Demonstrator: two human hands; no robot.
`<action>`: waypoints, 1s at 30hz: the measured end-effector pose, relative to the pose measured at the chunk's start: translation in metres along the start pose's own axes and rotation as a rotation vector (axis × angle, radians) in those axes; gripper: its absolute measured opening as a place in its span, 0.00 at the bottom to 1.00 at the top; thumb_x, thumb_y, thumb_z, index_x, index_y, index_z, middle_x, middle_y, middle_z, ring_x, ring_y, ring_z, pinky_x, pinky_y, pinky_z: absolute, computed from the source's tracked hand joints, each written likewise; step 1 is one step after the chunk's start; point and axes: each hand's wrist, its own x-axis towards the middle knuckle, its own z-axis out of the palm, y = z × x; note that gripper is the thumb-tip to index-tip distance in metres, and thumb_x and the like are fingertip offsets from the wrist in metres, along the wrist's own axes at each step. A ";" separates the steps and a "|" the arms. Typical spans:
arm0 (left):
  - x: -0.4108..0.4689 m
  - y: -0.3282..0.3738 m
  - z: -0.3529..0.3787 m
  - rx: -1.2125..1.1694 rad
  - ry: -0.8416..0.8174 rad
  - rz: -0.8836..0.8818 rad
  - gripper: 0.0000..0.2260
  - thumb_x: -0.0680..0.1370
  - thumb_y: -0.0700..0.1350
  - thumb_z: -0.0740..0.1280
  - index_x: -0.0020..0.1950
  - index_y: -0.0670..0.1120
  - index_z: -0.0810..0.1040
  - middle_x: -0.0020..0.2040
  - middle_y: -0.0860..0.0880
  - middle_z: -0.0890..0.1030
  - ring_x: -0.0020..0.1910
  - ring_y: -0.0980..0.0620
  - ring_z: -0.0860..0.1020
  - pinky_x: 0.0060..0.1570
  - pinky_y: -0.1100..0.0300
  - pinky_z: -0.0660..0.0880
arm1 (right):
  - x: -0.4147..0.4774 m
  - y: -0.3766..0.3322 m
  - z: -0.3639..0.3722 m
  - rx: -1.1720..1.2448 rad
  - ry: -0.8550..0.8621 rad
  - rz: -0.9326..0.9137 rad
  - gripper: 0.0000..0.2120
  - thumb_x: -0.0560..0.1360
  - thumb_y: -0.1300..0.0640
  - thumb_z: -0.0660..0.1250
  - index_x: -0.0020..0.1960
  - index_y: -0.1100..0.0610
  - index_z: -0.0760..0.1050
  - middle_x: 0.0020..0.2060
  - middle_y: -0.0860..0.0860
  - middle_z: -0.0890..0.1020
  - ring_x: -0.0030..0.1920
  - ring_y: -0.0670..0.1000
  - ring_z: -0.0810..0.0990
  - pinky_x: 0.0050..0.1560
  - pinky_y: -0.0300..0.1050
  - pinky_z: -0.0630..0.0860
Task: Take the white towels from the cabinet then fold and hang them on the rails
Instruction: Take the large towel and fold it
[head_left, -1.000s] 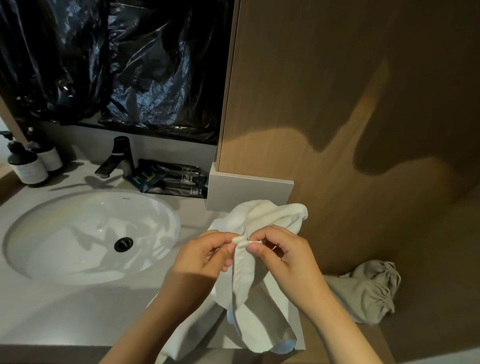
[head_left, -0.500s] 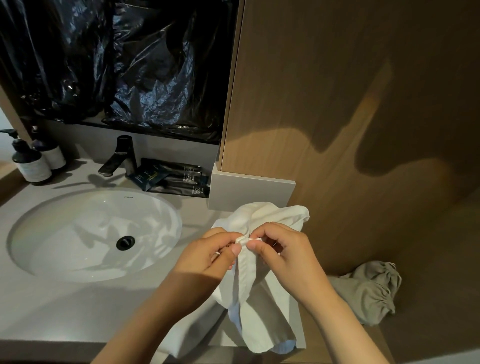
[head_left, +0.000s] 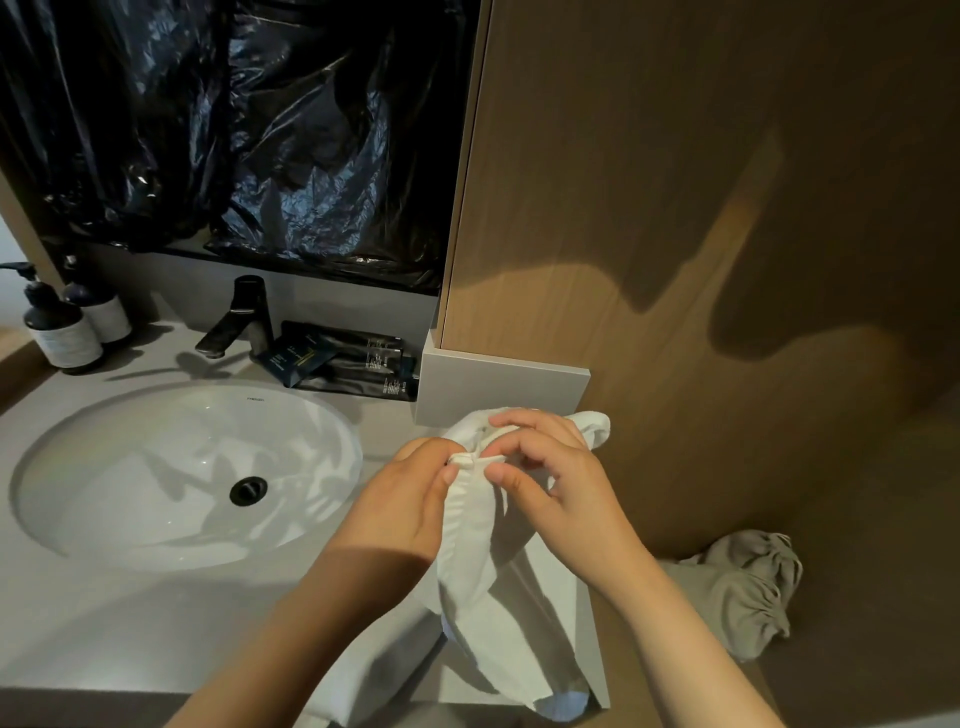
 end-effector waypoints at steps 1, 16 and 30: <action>0.002 0.001 -0.003 0.001 0.000 0.010 0.19 0.76 0.60 0.48 0.51 0.53 0.74 0.46 0.56 0.76 0.49 0.61 0.73 0.45 0.73 0.67 | 0.004 -0.001 0.000 0.014 -0.025 0.002 0.04 0.78 0.53 0.67 0.49 0.47 0.80 0.60 0.34 0.76 0.67 0.41 0.69 0.67 0.43 0.65; 0.064 0.019 -0.050 0.085 0.185 0.076 0.12 0.79 0.49 0.52 0.50 0.49 0.74 0.43 0.51 0.79 0.43 0.58 0.74 0.42 0.68 0.68 | 0.052 -0.014 -0.005 0.114 -0.027 -0.058 0.12 0.79 0.47 0.62 0.45 0.53 0.80 0.42 0.44 0.80 0.48 0.47 0.78 0.49 0.54 0.77; 0.113 0.013 -0.092 0.305 0.165 0.139 0.15 0.81 0.50 0.50 0.53 0.46 0.74 0.46 0.48 0.78 0.45 0.50 0.75 0.43 0.72 0.66 | 0.024 0.057 -0.016 0.137 0.059 0.171 0.05 0.78 0.49 0.66 0.46 0.47 0.80 0.39 0.41 0.82 0.43 0.43 0.80 0.40 0.36 0.74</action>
